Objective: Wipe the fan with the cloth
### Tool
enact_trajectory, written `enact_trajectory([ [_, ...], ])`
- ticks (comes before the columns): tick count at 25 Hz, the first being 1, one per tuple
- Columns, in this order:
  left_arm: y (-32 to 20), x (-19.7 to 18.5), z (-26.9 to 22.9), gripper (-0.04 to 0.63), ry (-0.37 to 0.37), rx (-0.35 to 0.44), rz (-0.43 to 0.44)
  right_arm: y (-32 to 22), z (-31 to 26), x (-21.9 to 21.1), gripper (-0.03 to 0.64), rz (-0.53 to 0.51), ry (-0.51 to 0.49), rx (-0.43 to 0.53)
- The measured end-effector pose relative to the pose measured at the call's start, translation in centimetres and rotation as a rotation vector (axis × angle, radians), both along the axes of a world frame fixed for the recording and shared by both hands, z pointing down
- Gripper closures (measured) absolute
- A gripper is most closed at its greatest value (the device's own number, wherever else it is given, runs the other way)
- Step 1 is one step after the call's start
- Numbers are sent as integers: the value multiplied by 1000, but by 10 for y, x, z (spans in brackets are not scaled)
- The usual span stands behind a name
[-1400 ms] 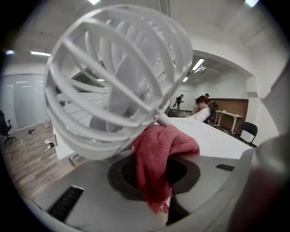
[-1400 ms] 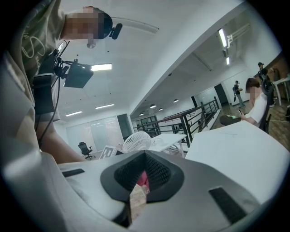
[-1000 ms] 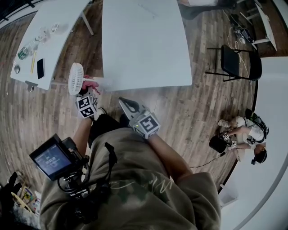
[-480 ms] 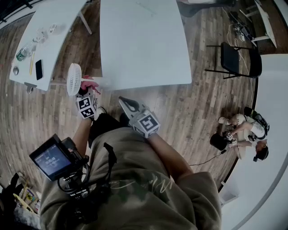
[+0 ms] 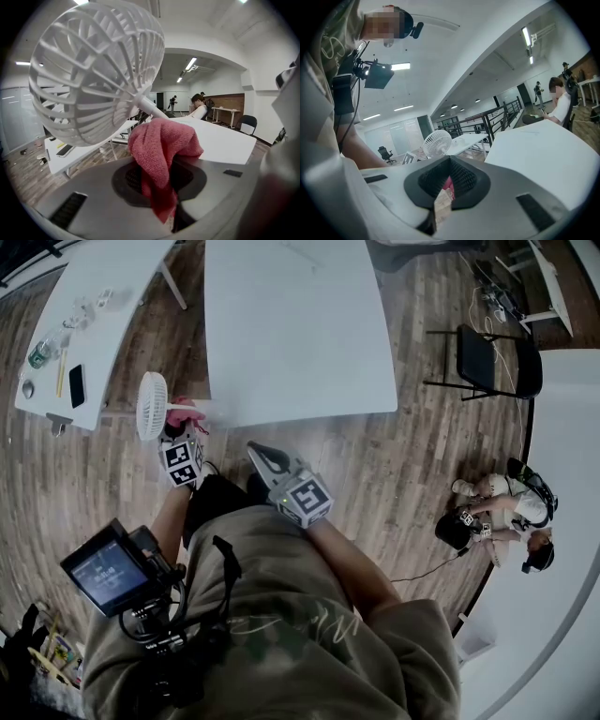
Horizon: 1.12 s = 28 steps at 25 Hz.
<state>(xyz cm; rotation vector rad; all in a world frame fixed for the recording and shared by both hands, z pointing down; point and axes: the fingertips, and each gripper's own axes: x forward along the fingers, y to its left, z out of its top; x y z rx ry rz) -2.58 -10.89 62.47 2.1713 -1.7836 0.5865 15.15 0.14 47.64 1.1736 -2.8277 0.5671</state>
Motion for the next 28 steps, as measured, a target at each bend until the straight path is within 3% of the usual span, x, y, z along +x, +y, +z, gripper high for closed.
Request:
enact_trajectory([
  [11,7,9,8,506,-6,2,22,13,6,6,617,20,18,-21],
  [19,12,22,10,511,-69,5,102,27,17,7,617,36,24,-66],
  [28,16,18,36,514,-99,-31,137,43,27,10,617,83,49,-96],
])
